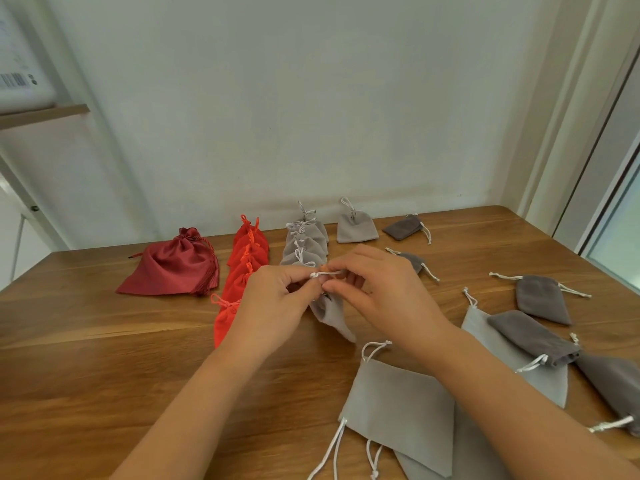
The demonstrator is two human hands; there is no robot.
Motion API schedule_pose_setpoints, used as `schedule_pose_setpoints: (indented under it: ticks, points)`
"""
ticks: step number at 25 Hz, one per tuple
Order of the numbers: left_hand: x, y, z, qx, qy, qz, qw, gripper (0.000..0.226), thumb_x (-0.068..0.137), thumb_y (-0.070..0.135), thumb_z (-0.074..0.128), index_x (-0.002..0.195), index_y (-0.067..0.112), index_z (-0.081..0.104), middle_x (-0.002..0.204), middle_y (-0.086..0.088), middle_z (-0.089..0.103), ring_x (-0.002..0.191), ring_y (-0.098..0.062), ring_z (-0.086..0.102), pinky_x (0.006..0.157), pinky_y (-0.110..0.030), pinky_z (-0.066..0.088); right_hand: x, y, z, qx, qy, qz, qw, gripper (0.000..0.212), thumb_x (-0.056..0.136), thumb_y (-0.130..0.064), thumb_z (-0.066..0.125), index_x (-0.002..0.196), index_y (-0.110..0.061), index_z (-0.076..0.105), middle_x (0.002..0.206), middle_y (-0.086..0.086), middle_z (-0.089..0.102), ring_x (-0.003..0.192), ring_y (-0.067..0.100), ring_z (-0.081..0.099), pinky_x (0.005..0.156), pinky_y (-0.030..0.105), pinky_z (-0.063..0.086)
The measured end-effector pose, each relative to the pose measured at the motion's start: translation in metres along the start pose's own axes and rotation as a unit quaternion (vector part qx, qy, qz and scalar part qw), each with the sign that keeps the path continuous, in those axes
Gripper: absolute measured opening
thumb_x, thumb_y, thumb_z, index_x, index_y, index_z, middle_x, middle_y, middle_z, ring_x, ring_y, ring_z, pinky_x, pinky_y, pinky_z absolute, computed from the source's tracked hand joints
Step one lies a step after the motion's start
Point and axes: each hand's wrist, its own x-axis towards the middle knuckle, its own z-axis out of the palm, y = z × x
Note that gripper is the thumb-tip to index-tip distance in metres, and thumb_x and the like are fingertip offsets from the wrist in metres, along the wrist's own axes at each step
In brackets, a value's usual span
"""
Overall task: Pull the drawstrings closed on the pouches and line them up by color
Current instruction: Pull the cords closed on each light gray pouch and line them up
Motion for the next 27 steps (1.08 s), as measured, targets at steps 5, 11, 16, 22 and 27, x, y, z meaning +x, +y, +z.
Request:
schedule_pose_setpoints:
  ticks: [5,11,16,22,27]
  points:
    - [0.0,0.004,0.0,0.043,-0.032,-0.003,0.999,0.035,0.095,0.021,0.054,0.061,0.018,0.065,0.053,0.019,0.057,0.056,0.005,0.051,0.06,-0.009,0.036,0.002,0.001,-0.005,0.046,-0.003,0.075,0.996,0.011,0.087,-0.021,0.067,0.096,-0.019,0.073,0.084,-0.01,0.068,0.076,-0.008,0.056,0.072,0.007,0.044]
    - [0.005,-0.002,-0.001,-0.136,0.023,-0.111,0.984,0.015,0.084,0.017,0.068,0.072,0.015,0.078,0.063,-0.01,0.065,0.052,-0.003,0.047,0.052,-0.017,0.039,0.0,-0.005,-0.003,-0.008,-0.026,0.064,0.998,0.007,0.085,-0.03,0.068,0.087,-0.023,0.069,0.072,-0.017,0.054,0.066,-0.004,0.048,0.064,0.009,0.038]
    - [0.007,-0.001,-0.008,-0.227,0.001,-0.175,0.958,0.009,0.069,0.01,0.075,0.079,0.01,0.075,0.058,0.003,0.065,0.05,-0.001,0.051,0.047,-0.011,0.04,0.0,-0.005,-0.011,0.055,-0.028,0.074,0.995,0.004,0.082,-0.025,0.073,0.082,-0.021,0.07,0.063,-0.018,0.053,0.064,0.0,0.05,0.057,0.013,0.038]
    - [0.004,0.008,-0.016,-0.213,-0.05,-0.124,0.968,0.012,0.066,0.008,0.076,0.078,0.009,0.075,0.079,-0.012,0.073,0.054,-0.007,0.053,0.055,-0.018,0.041,0.001,-0.001,-0.019,0.152,-0.021,0.087,0.984,0.004,0.087,-0.031,0.065,0.085,-0.028,0.067,0.091,-0.012,0.061,0.077,0.005,0.052,0.067,0.02,0.039]
    - [0.0,0.015,-0.018,-0.208,-0.081,-0.072,0.972,0.011,0.06,0.016,0.075,0.071,0.016,0.076,0.076,-0.008,0.074,0.059,-0.007,0.062,0.054,-0.014,0.043,0.001,0.001,-0.023,0.26,-0.175,0.122,0.942,0.02,0.091,-0.022,0.062,0.111,-0.025,0.061,0.111,-0.012,0.064,0.108,0.004,0.058,0.095,0.029,0.046]
